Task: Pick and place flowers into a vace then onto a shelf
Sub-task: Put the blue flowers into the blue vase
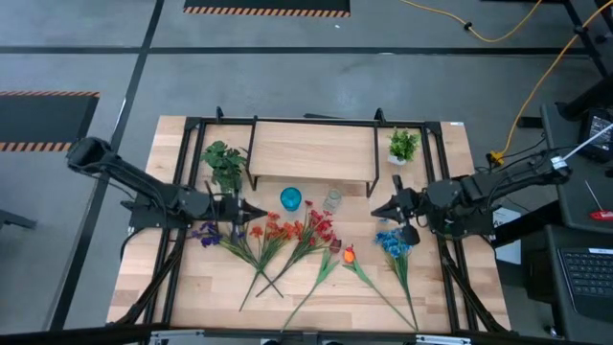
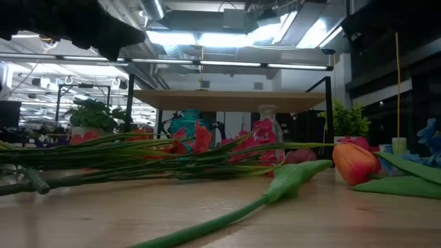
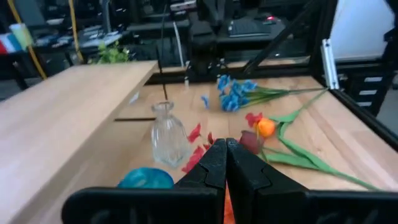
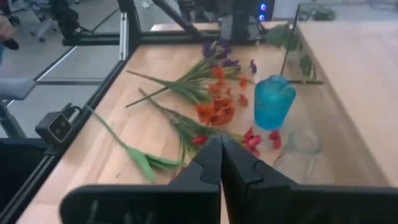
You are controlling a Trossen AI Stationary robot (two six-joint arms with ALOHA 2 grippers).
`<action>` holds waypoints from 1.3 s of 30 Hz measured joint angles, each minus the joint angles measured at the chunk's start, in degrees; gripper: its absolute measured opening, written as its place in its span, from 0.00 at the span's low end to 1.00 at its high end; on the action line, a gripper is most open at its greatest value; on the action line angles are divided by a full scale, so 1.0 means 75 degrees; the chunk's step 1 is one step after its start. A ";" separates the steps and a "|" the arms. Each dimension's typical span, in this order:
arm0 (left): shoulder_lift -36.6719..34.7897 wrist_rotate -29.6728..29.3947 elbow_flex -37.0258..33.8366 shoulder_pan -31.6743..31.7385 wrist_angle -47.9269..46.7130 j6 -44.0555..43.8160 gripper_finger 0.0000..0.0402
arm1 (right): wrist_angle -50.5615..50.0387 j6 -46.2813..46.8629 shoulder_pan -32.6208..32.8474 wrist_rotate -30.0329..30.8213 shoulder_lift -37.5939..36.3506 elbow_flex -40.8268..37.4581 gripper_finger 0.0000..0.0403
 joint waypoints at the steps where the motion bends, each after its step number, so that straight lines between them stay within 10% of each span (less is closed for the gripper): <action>1: 0.0192 -0.0185 0.0055 -0.0130 0.0007 -0.0138 0.00 | -0.0024 0.0128 0.0172 0.0149 0.0068 0.0000 0.00; 11: 0.1597 -0.0644 0.1730 -0.0727 -0.1706 -0.0837 0.01 | -0.1630 0.2077 0.1534 0.1525 0.1107 0.0936 0.00; 24: 0.2001 -0.0641 0.2184 -0.0539 -0.2506 -0.1214 0.01 | -0.5724 0.6447 0.2949 0.1537 0.3225 0.3141 0.00; 39: 0.2001 -0.0677 0.2184 -0.0482 -0.2556 -0.1415 0.01 | -0.6478 0.9177 0.3570 0.1006 0.3470 0.3220 0.02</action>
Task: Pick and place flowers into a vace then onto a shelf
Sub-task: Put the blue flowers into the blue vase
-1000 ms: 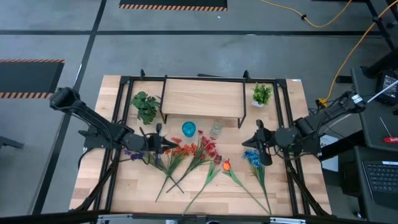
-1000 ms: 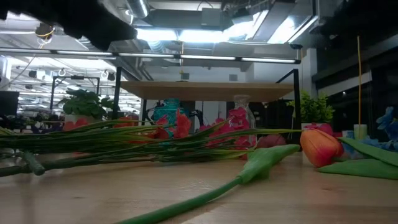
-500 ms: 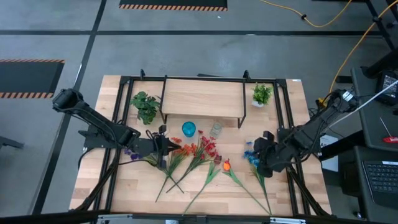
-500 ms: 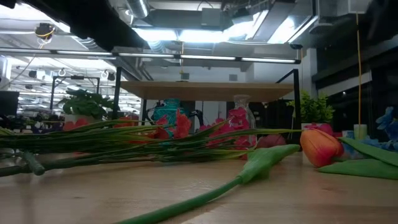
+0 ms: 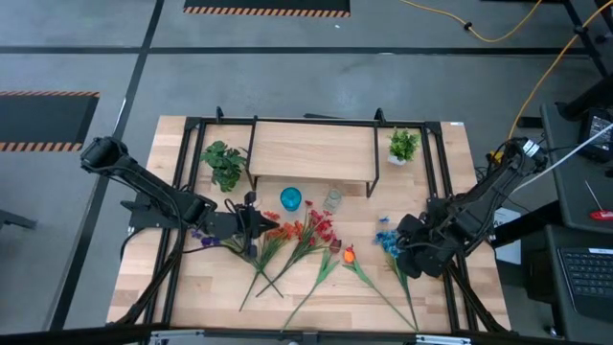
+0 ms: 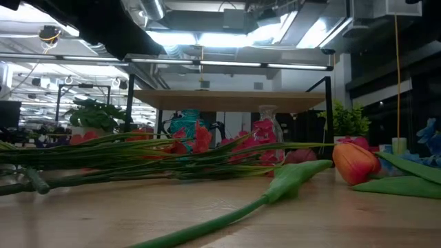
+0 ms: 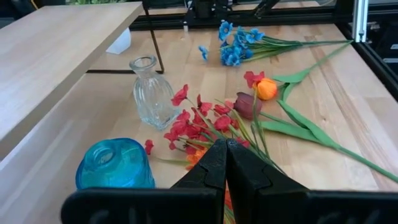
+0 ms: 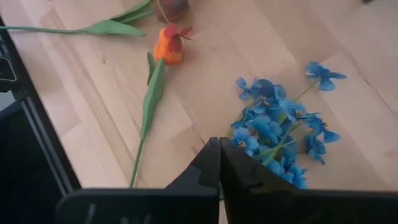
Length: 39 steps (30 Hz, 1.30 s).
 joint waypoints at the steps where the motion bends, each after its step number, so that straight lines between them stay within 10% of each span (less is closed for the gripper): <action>1: 0.0000 -0.0001 0.0000 0.0000 0.0001 0.0000 0.01 | 0.0003 0.0000 0.0000 0.0000 0.0000 0.0000 0.02; 17: -0.0003 -0.0121 0.0000 0.0000 0.0001 0.0344 0.01 | -0.0094 0.0006 -0.0003 -0.0108 -0.0009 -0.0171 0.08; 39: -0.0003 -0.0065 -0.0003 -0.0036 0.0003 -0.0082 0.01 | -0.0076 0.0364 -0.0006 -0.0923 -0.0006 -0.0376 0.64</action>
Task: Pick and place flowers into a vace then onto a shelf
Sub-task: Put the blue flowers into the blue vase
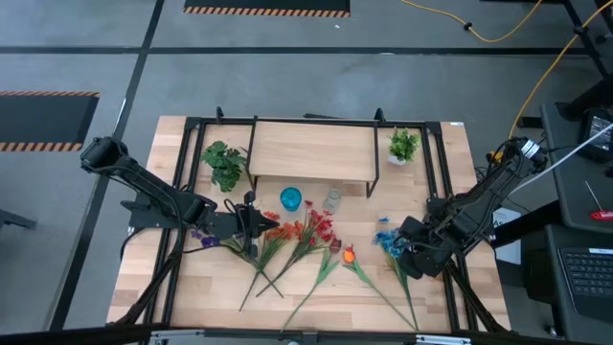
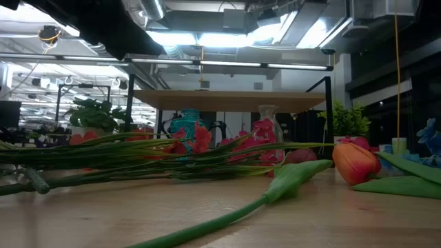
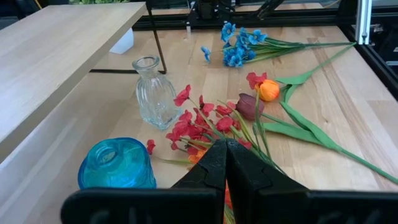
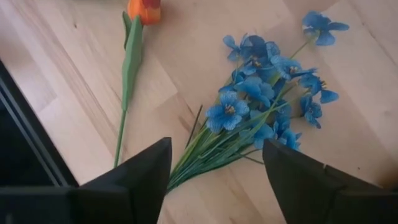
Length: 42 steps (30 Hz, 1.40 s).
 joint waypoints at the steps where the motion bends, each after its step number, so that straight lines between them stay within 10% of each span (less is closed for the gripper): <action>1: 0.0000 0.0027 0.0000 0.0001 0.0000 0.0000 0.01 | 0.0000 -0.0003 0.0003 -0.0003 0.0000 0.0000 0.64; 42: -0.0003 0.0175 -0.0006 0.0001 -0.0006 0.0012 0.01 | 0.1363 0.3273 0.1077 -0.0770 0.2676 -0.0006 0.57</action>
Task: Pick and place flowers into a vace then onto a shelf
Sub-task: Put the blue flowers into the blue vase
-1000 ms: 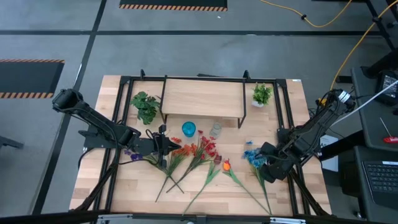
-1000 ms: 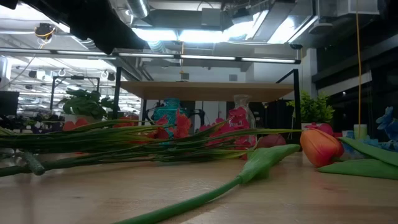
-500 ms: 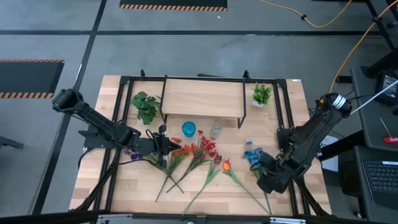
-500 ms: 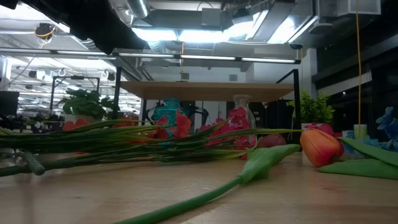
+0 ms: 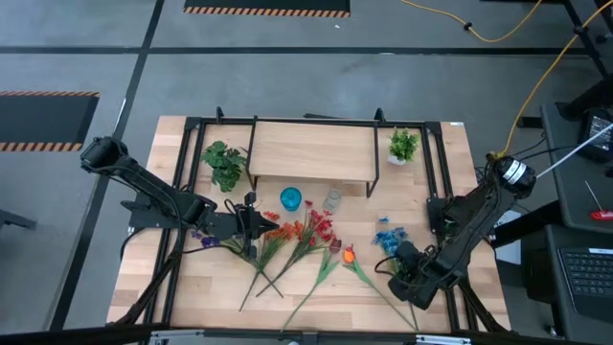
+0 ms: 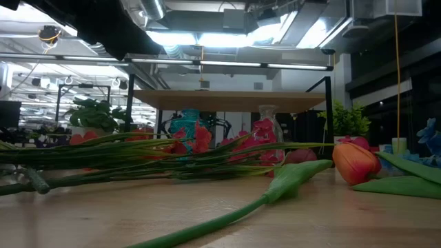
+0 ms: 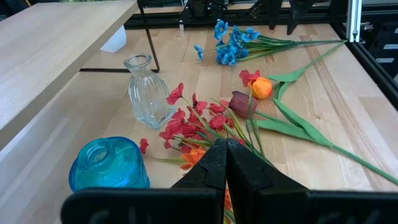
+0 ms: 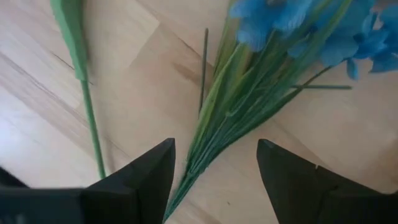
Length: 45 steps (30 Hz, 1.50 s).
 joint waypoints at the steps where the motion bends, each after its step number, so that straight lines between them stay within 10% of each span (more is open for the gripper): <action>1: 0.0000 0.0000 0.0000 0.0000 0.0000 0.0000 0.01 | 0.0016 0.0079 0.0033 0.0048 0.0046 0.0000 0.57; 29: 0.0000 -0.0002 -0.0003 0.0000 0.0000 0.0000 0.01 | 0.0494 0.0374 0.0118 0.0119 0.1249 0.0003 0.55; 45: 0.0000 -0.0001 -0.0003 0.0000 -0.0002 0.0000 0.01 | 0.0586 0.0375 -0.0042 0.0120 0.1216 0.0009 0.05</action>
